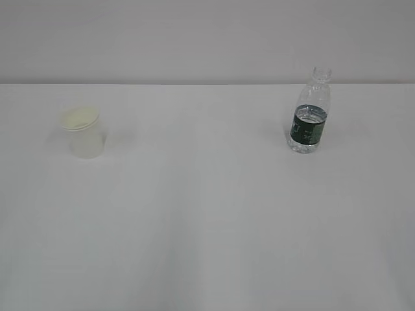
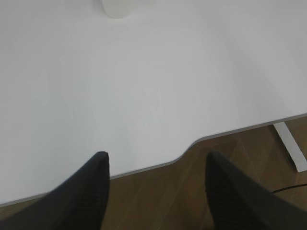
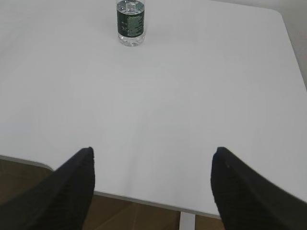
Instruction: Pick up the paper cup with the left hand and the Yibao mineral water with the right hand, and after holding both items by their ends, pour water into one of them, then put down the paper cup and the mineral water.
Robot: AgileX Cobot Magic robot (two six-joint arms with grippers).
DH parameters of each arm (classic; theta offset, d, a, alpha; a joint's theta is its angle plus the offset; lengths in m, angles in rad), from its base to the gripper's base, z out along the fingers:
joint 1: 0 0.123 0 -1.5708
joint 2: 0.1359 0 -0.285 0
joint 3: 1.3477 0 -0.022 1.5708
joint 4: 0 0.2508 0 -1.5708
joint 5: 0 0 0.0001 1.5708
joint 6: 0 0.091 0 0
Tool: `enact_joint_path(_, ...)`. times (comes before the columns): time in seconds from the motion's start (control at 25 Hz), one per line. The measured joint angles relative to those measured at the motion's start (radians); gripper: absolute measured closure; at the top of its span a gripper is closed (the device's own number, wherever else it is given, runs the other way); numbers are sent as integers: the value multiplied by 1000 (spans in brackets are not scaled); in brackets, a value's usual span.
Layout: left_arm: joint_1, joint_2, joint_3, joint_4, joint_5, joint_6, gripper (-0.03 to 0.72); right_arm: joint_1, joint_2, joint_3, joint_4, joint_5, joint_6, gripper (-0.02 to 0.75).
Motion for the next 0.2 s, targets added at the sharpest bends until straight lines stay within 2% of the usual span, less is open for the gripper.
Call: enact_joint_path(0.2, 0, 0, 0, 0, 0, 0, 265, 0, 0, 0, 0, 0, -1, 167)
